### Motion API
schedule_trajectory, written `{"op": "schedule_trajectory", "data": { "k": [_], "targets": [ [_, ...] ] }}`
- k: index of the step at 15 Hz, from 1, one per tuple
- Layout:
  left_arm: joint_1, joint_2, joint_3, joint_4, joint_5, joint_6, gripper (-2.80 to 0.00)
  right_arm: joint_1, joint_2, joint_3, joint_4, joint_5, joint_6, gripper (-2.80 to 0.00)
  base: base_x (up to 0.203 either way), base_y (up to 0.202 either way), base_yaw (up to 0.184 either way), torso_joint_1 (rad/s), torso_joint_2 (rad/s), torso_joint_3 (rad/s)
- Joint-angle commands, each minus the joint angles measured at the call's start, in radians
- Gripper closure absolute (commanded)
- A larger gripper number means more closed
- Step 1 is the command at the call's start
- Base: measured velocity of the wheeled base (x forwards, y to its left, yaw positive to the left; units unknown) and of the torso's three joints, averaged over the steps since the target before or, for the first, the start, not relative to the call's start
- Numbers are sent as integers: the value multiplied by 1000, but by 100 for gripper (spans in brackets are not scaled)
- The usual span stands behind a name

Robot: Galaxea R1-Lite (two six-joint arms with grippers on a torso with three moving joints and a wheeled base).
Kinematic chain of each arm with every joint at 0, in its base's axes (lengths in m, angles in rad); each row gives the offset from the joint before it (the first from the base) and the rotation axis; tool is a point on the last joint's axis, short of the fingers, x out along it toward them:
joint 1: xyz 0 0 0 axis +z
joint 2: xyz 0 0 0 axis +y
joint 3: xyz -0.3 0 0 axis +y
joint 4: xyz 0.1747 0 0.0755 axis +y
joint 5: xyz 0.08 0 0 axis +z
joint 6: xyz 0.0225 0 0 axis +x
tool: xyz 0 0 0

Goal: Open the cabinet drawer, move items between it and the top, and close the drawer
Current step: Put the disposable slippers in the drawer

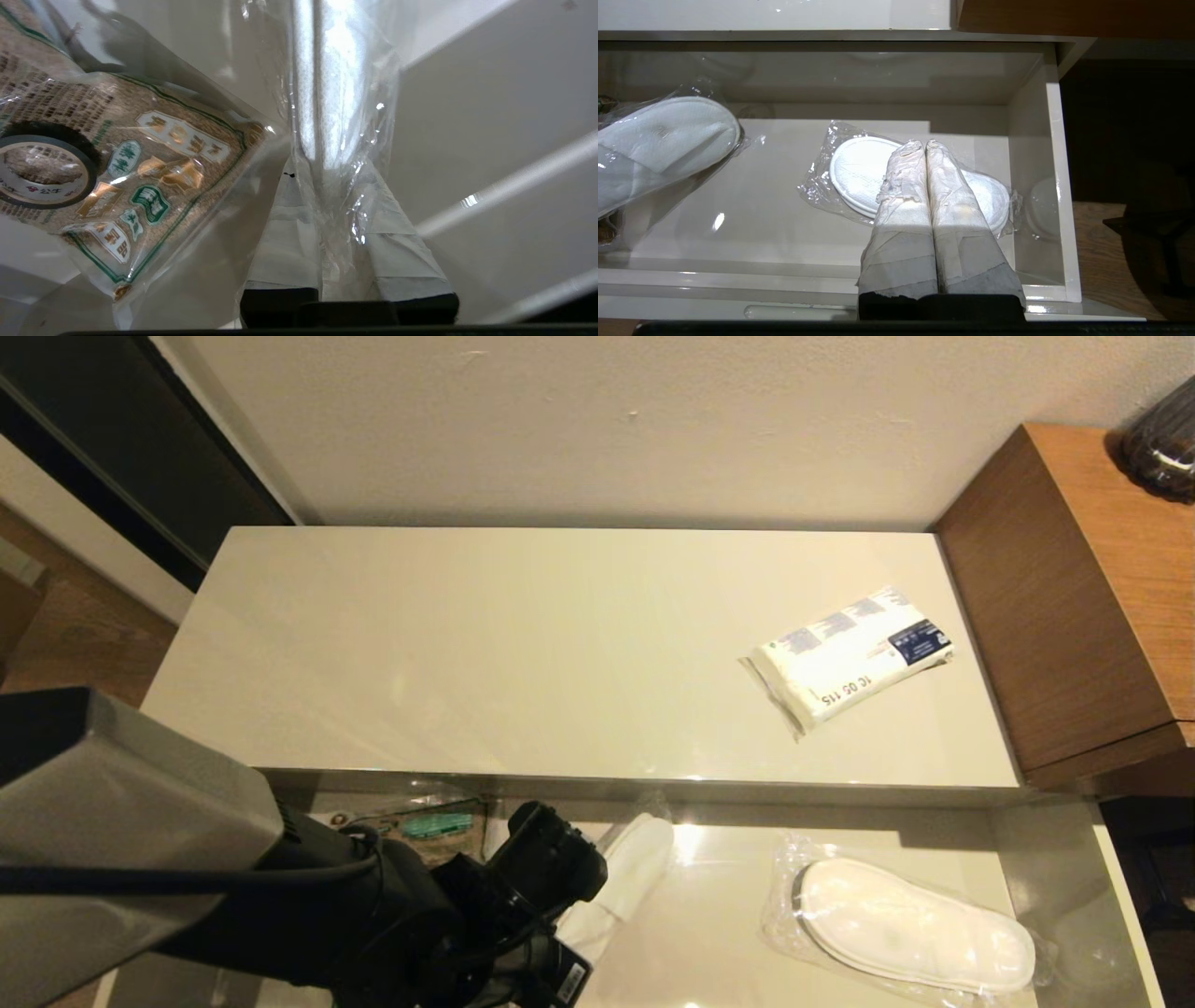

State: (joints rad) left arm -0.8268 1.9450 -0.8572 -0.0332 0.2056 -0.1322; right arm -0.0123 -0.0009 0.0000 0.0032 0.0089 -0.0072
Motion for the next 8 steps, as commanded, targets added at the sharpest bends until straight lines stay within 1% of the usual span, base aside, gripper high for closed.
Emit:
{"op": "schedule_trajectory", "data": {
  "k": [1, 3, 4, 7, 8],
  "targets": [
    [0, 30, 12, -62, 35, -11, -280, 0, 1, 0, 0, 0, 0, 0, 0, 0, 0, 0, 0, 0],
    [0, 30, 20, -123, 32, -20, -280, 0, 1, 0, 1, 0, 0, 0, 0, 0, 0, 0, 0, 0],
    [0, 28, 23, -134, 32, -24, -280, 0, 1, 0, 0, 0, 0, 0, 0, 0, 0, 0, 0, 0],
    [0, -12, 40, -140, 31, -32, -280, 0, 1, 0, 0, 0, 0, 0, 0, 0, 0, 0, 0, 0],
    [0, -57, 45, -140, 27, -43, -280, 0, 1, 0, 0, 0, 0, 0, 0, 0, 0, 0, 0, 0]
  ]
}}
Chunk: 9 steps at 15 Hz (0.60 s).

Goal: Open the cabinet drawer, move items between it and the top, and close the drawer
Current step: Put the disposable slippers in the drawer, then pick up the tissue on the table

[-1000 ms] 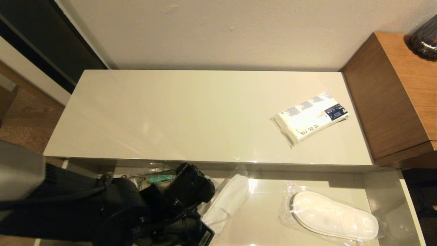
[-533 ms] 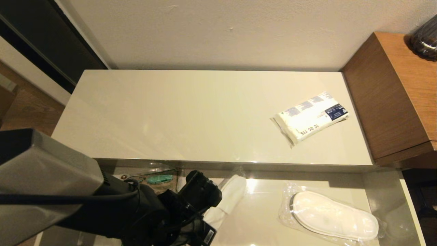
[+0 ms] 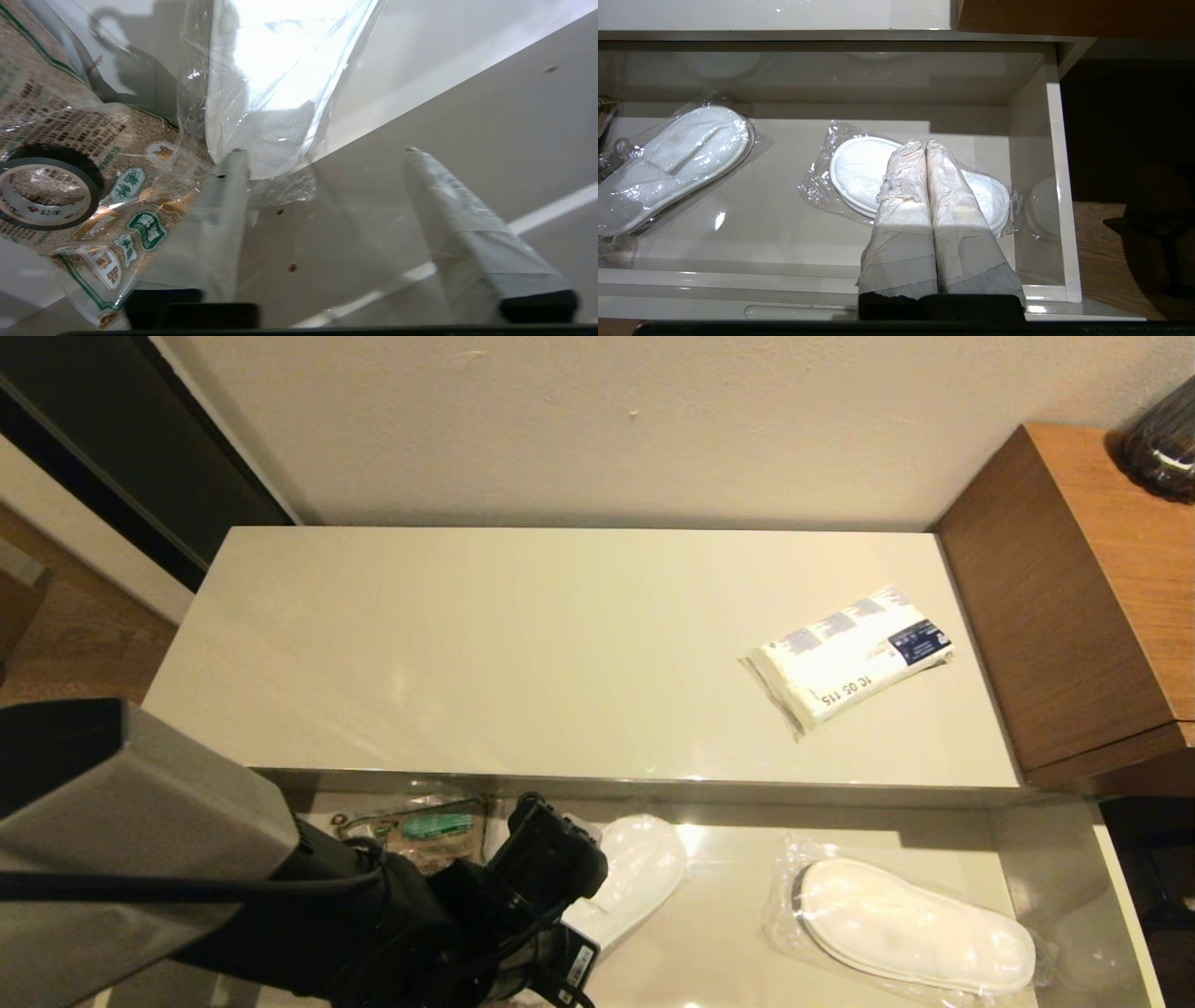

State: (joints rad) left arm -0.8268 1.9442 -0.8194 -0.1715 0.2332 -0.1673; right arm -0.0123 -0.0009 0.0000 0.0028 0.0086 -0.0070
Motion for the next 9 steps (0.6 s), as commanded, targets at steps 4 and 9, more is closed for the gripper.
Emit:
{"op": "schedule_trajectory", "data": {
  "k": [4, 9],
  "targets": [
    [32, -282, 7, 17, -7, -33, -280, 0, 1, 0, 0, 1, 1, 0, 0, 0, 0, 0, 0, 0],
    [144, -508, -4, 205, -1, -35, 0, 0, 1, 0, 0, 1, -1, 0, 0, 0, 0, 0, 0, 0]
  ]
}}
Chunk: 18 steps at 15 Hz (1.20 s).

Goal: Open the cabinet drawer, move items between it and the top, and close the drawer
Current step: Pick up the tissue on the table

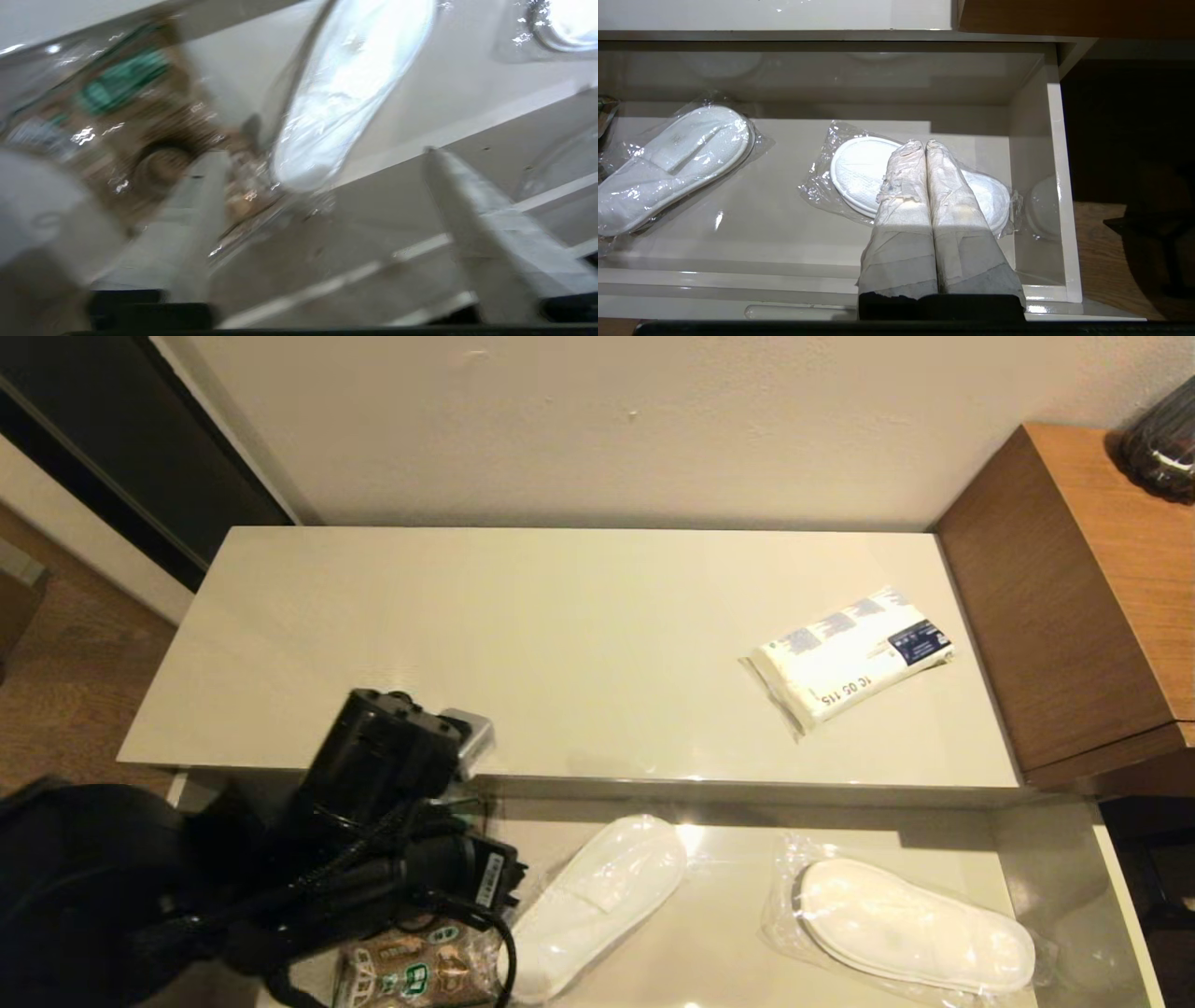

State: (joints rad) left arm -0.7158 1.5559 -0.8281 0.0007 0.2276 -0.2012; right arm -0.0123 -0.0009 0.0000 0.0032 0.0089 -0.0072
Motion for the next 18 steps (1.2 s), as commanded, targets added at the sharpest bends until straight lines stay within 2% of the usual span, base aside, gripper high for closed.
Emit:
{"op": "schedule_trajectory", "data": {
  "k": [1, 5, 8, 10, 12, 13, 14, 16, 18],
  "targets": [
    [79, -168, 2, 74, 14, -1, 0, 0, 1, 0, 0, 0, 0, 0, 0, 0, 0, 0, 0, 0],
    [189, -394, -125, 444, 86, -1, 0, 0, 1, 0, 0, 0, 1, 0, 0, 0, 0, 0, 0, 0],
    [285, -645, -162, 639, 111, -1, 0, 0, 1, 0, 0, 0, 0, 0, 0, 0, 0, 0, 0, 0],
    [383, -842, -173, 816, 127, 0, 0, 0, 1, 0, 0, 0, 0, 0, 0, 0, 0, 0, 0, 0],
    [537, -991, -189, 1007, 127, 12, 0, 0, 1, 0, 0, 0, 0, 0, 0, 0, 0, 0, 0, 0],
    [587, -1044, -192, 1099, 119, 21, 0, 0, 1, 0, 0, 0, 0, 0, 0, 0, 0, 0, 0, 0],
    [599, -1092, -185, 1148, 105, 27, 0, 0, 1, 0, 0, 0, 0, 0, 0, 0, 0, 0, 0, 0],
    [641, -1163, -125, 1192, 38, 66, 0, 0, 1, 0, 0, 0, 0, 0, 0, 0, 0, 0, 0, 0],
    [733, -1219, -54, 1199, -45, 112, 0, 0, 1, 0, 0, 0, 0, 0, 0, 0, 0, 0, 0, 0]
  ]
}}
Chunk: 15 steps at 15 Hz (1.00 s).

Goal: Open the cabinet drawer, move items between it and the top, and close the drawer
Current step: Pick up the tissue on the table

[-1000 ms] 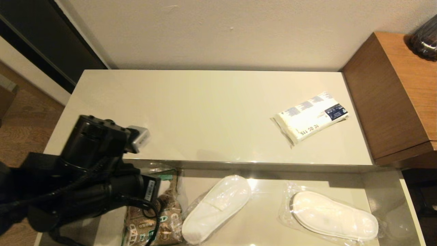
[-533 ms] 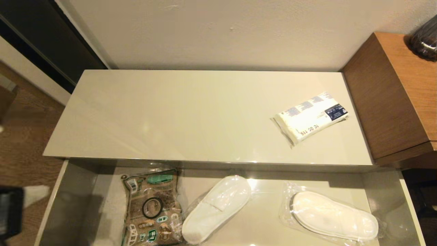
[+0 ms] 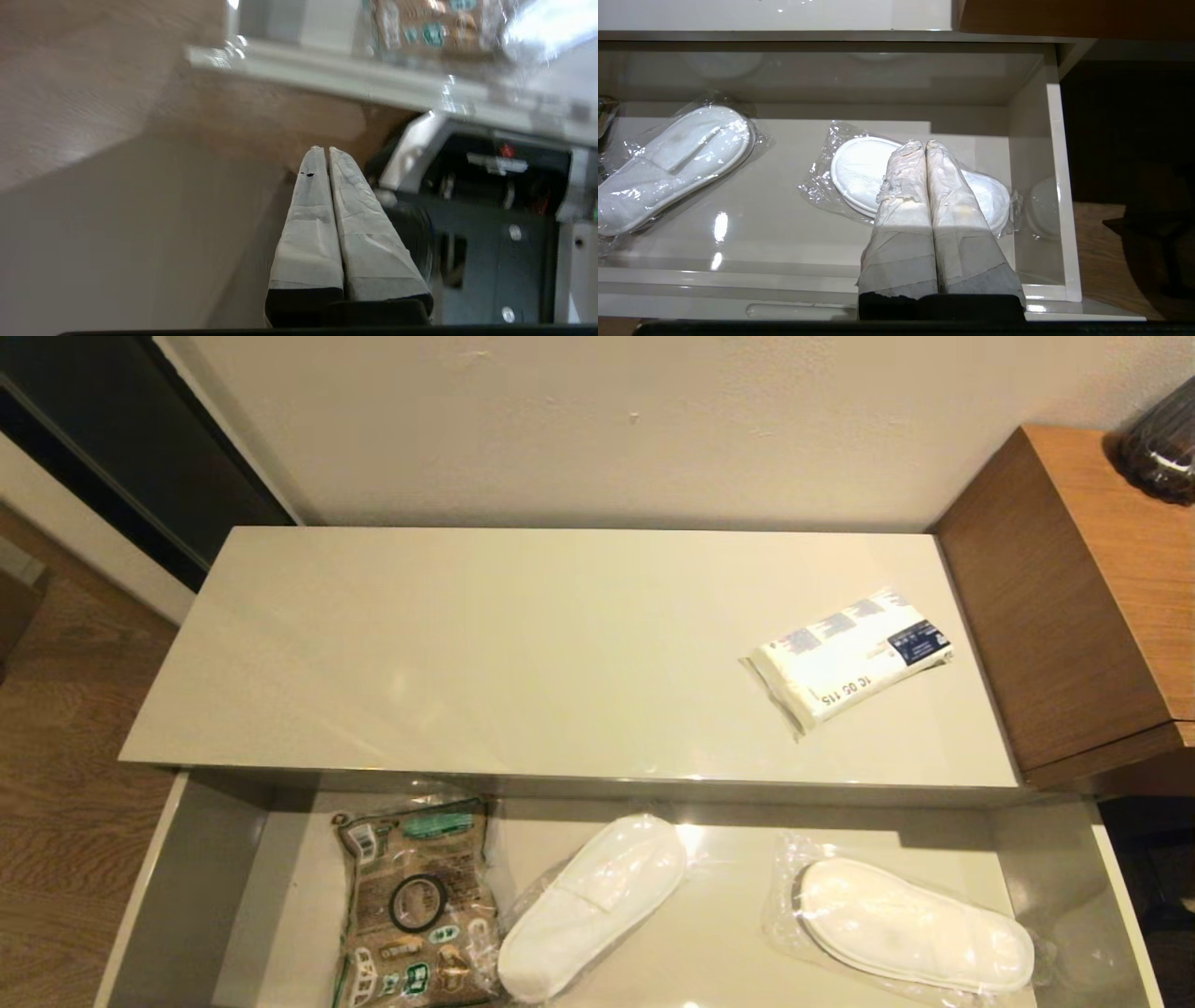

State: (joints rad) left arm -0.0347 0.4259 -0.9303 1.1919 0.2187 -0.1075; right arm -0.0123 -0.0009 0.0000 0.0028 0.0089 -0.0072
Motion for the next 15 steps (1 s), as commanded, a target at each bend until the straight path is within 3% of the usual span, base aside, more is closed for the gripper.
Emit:
{"op": "schedule_trajectory", "data": {
  "k": [1, 3, 6, 9, 10, 13, 15],
  "targets": [
    [65, -139, 103, 7, -67, 56, 0, 0, 1, 0, 0, 0, 0, 0, 0, 0, 0, 0, 0, 0],
    [69, -210, 168, -4, -90, 128, 0, 0, 1, 0, 0, 0, 0, 0, 0, 0, 0, 0, 0, 0],
    [49, -305, 218, -4, -53, 156, 0, 0, 1, 0, 0, 0, 0, 0, 0, 0, 0, 0, 0, 0],
    [45, -427, 276, -17, -2, 319, 0, 0, 1, 0, 0, 0, 0, 0, 0, 0, 0, 0, 0, 0],
    [44, -425, 260, -20, 12, 334, 0, 0, 1, 0, 0, 0, 0, 0, 0, 0, 0, 0, 0, 0],
    [44, -424, 199, -80, 2, 204, 0, 0, 1, 0, 0, 0, 0, 0, 0, 0, 0, 0, 0, 0],
    [44, -424, 259, -249, -27, 148, 0, 0, 1, 0, 0, 0, 0, 0, 0, 0, 0, 0, 0, 0]
  ]
}}
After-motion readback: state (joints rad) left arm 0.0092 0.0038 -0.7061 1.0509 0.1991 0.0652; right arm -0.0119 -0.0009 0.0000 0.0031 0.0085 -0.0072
